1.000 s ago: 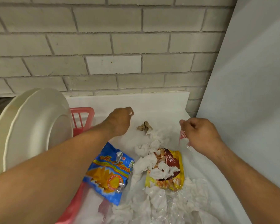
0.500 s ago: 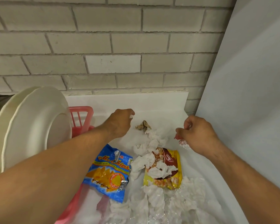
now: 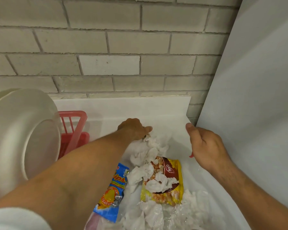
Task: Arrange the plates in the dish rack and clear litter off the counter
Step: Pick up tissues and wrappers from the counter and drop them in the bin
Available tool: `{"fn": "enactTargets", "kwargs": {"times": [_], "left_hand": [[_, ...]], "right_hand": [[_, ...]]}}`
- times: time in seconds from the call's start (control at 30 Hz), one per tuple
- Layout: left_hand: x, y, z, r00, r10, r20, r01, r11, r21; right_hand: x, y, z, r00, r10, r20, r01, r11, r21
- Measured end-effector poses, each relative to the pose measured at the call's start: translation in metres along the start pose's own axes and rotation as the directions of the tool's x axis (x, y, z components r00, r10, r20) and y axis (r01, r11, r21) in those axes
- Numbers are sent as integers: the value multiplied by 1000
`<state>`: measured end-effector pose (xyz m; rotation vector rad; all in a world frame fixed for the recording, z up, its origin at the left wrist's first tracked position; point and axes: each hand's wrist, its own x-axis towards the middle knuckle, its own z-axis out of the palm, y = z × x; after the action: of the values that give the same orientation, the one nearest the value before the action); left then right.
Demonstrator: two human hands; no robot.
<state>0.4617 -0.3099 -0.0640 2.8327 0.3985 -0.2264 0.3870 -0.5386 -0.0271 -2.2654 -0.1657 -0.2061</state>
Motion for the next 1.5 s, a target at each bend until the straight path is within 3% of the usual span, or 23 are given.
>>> {"fn": "enactTargets", "kwargs": {"times": [0.1, 0.23, 0.4, 0.6, 0.77, 0.97, 1.1, 1.3, 1.5], "left_hand": [[2, -2, 13, 1000, 3, 3, -2, 995, -95], [-3, -7, 9, 997, 48, 65, -35, 983, -183], [-26, -15, -15, 989, 131, -66, -142, 970, -195], [-87, -17, -52, 957, 270, -102, -286, 938, -197], [-147, -32, -79, 929, 334, -160, -340, 940, -16], [-226, -82, -99, 882, 343, -324, -405, 902, -148], [-291, -128, -107, 851, 379, -365, -480, 842, -246], [-382, -201, -107, 875, 431, -219, -484, 779, -399], [-437, -254, -93, 852, 522, -26, -481, 763, -432]], "right_hand": [[0, 6, -1, 1000, 18, -4, -18, 999, 40], [3, 9, 3, 1000, 15, 15, -14, 997, -74], [4, -3, 11, 984, 57, 170, -31, 988, -153], [-12, -41, 17, 965, 48, 258, -62, 997, 47], [-43, -77, 15, 993, -88, 76, 93, 993, -66], [-117, -135, 18, 983, -65, -173, 82, 992, 95], [-184, -173, 34, 991, -40, -129, 70, 969, 239], [-292, -216, 61, 998, 61, 20, -63, 977, 203], [-360, -234, 72, 997, 72, 20, -74, 986, 151]]}}
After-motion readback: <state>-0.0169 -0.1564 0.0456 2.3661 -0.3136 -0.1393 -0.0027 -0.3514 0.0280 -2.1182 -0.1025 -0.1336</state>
